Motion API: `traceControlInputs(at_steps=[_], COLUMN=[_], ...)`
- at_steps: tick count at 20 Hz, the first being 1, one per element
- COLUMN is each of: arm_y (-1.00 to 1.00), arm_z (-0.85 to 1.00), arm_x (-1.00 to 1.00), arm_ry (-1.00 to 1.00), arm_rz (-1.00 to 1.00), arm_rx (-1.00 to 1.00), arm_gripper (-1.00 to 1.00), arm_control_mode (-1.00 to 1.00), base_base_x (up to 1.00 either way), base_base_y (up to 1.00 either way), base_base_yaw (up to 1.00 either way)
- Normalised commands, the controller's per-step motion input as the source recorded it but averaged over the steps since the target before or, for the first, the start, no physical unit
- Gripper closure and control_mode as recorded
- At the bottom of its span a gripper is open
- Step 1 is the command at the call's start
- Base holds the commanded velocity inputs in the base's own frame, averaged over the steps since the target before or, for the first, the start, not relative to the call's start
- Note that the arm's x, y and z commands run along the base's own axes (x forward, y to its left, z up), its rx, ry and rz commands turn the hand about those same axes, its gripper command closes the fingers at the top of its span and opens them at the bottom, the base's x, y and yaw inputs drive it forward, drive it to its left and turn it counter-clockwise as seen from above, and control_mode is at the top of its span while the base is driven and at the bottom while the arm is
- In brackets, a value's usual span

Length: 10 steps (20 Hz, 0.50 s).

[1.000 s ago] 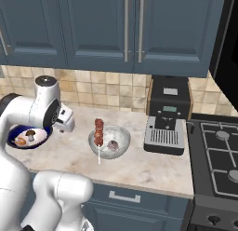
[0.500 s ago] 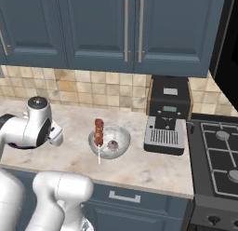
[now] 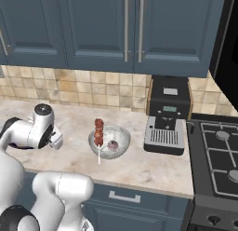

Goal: Place the bowl containing the shrimp and mushroom in the microwave. Close the microwave door and press the start button to microwave the meal.

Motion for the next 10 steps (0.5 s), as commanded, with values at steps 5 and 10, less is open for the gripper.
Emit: traceControlInputs(at_steps=[5, 10], arm_y=[0.31, 0.22], arm_z=[-0.32, -0.34], arm_x=[0.49, 0.5], arm_ry=[0.1, 0.08], arm_rz=[0.0, 0.0], arm_rx=[0.0, 0.0], arm_gripper=[-1.0, -1.0], arm_control_mode=[-1.0, -1.0], base_base_x=[0.0, 0.0], base_base_y=[0.0, 0.0], base_base_yaw=[0.0, 0.0])
